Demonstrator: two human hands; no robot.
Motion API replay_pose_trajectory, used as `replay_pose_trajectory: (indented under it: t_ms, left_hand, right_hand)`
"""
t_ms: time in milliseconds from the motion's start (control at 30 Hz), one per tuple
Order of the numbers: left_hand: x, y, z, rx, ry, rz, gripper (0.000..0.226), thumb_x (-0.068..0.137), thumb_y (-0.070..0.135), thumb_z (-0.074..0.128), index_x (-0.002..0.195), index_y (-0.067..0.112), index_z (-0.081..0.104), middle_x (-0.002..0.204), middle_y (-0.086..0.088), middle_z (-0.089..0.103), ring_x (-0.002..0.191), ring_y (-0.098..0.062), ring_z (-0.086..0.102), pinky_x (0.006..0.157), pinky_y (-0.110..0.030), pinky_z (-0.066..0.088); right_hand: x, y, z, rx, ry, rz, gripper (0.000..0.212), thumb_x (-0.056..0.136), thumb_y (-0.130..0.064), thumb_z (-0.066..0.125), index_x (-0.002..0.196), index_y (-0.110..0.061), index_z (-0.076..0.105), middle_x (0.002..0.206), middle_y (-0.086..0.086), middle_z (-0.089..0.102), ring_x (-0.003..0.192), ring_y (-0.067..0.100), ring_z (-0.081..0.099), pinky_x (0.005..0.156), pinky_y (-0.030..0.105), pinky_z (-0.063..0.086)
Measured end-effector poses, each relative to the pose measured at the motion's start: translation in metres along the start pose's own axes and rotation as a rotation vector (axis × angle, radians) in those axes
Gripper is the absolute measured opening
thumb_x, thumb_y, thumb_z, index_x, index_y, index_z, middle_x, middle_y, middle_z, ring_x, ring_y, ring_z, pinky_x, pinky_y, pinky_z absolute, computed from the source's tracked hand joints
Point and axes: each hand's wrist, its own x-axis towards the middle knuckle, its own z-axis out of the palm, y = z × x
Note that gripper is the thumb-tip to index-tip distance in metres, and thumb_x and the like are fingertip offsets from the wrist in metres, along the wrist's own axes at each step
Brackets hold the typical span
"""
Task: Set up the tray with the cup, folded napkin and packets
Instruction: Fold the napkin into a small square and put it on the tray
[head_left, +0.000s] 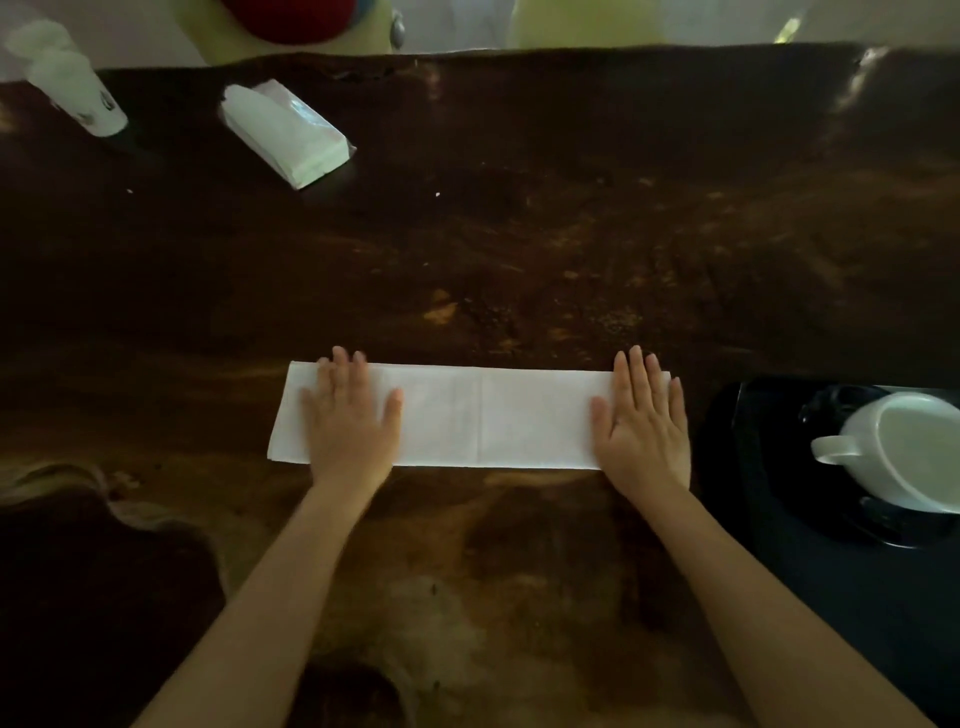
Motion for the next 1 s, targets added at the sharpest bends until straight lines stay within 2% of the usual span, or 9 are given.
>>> replay_pose_trajectory:
  t_ms: [33,100,167,233,333,500,667,900,1000]
  left_hand:
    - [-0.010,0.027,0.000,-0.051,0.059,0.058,0.061,0.096,0.043,0.016,0.147,0.012,0.008,0.157,-0.011,0.005,0.144,-0.027,0.003,0.116,-0.047,0.005]
    - [-0.036,0.094,0.008,-0.175,0.093,0.332,0.057,0.095,0.036,0.013,0.147,0.014,0.008,0.157,-0.008,0.005,0.144,-0.025,0.000,0.116,-0.046,0.000]
    - [-0.057,0.145,0.017,-0.211,-0.010,0.519,0.052,0.098,0.032,0.010,0.146,0.019,-0.002,0.157,-0.001,-0.005,0.143,-0.018,-0.013,0.116,-0.042,-0.008]
    - [-0.055,0.157,0.023,-0.142,-0.060,0.500,0.052,0.099,0.035,0.008,0.146,0.020,-0.007,0.157,0.002,-0.013,0.141,-0.015,-0.020,0.117,-0.042,-0.008]
    - [-0.039,0.130,0.030,-0.055,-0.028,0.483,0.054,0.096,0.040,0.002,0.145,0.022,-0.008,0.156,0.005,-0.013,0.141,-0.013,-0.019,0.118,-0.041,-0.006]
    - [-0.009,0.059,0.019,-0.010,0.017,0.349,0.056,0.093,0.039,0.002,0.147,0.023,0.004,0.157,0.003,0.003,0.144,-0.015,-0.004,0.118,-0.039,0.000]
    - [0.010,-0.034,0.004,0.039,0.051,0.171,0.060,0.093,0.041,0.000,0.147,0.017,0.010,0.157,-0.003,0.007,0.144,-0.016,-0.001,0.117,-0.034,-0.001]
    - [0.013,-0.044,0.007,0.058,0.085,0.192,0.064,0.092,0.044,-0.001,0.147,0.014,0.010,0.157,-0.005,0.008,0.144,-0.017,-0.001,0.117,-0.033,-0.002]
    - [0.016,-0.047,0.011,0.062,0.078,0.194,0.066,0.090,0.047,-0.001,0.147,0.013,0.004,0.157,-0.006,0.003,0.144,-0.017,-0.004,0.117,-0.033,-0.003]
  right_hand:
    - [0.001,0.000,0.001,-0.003,0.004,0.001,0.061,0.095,-0.047,0.005,0.147,-0.016,-0.004,0.159,0.003,-0.005,0.145,0.018,-0.010,0.118,0.038,-0.009]
    - [0.001,-0.001,0.002,-0.006,0.003,0.001,0.061,0.094,-0.048,0.003,0.145,-0.017,-0.007,0.158,0.003,-0.006,0.144,0.017,-0.012,0.118,0.038,-0.009]
    - [0.000,0.000,0.003,-0.019,-0.004,-0.009,0.058,0.094,-0.047,0.000,0.142,-0.017,-0.013,0.158,0.003,-0.010,0.143,0.016,-0.015,0.118,0.038,-0.009]
    - [0.000,0.001,0.003,-0.023,-0.001,-0.019,0.057,0.095,-0.046,0.001,0.142,-0.017,-0.013,0.158,0.004,-0.009,0.143,0.016,-0.014,0.118,0.038,-0.008]
    - [0.001,0.002,0.001,-0.024,-0.001,-0.017,0.059,0.096,-0.045,0.006,0.146,-0.016,-0.006,0.158,0.004,-0.007,0.144,0.017,-0.011,0.118,0.038,-0.008]
    - [0.002,0.003,0.002,-0.024,0.013,-0.036,0.065,0.092,-0.049,0.000,0.148,-0.016,-0.001,0.159,0.004,-0.003,0.145,0.019,-0.008,0.117,0.037,-0.009]
    - [0.001,0.003,0.002,-0.028,0.018,-0.039,0.066,0.092,-0.050,0.000,0.148,-0.016,0.000,0.159,0.004,-0.002,0.145,0.019,-0.007,0.117,0.037,-0.009]
    - [0.003,0.004,0.002,-0.011,0.000,-0.035,0.060,0.096,-0.045,0.008,0.148,-0.016,0.000,0.159,0.004,-0.003,0.145,0.018,-0.008,0.117,0.037,-0.009]
    - [0.007,0.006,-0.003,0.149,0.012,-0.050,0.053,0.100,-0.031,0.021,0.149,-0.015,0.008,0.159,0.004,0.004,0.146,0.017,-0.003,0.119,0.038,-0.002]
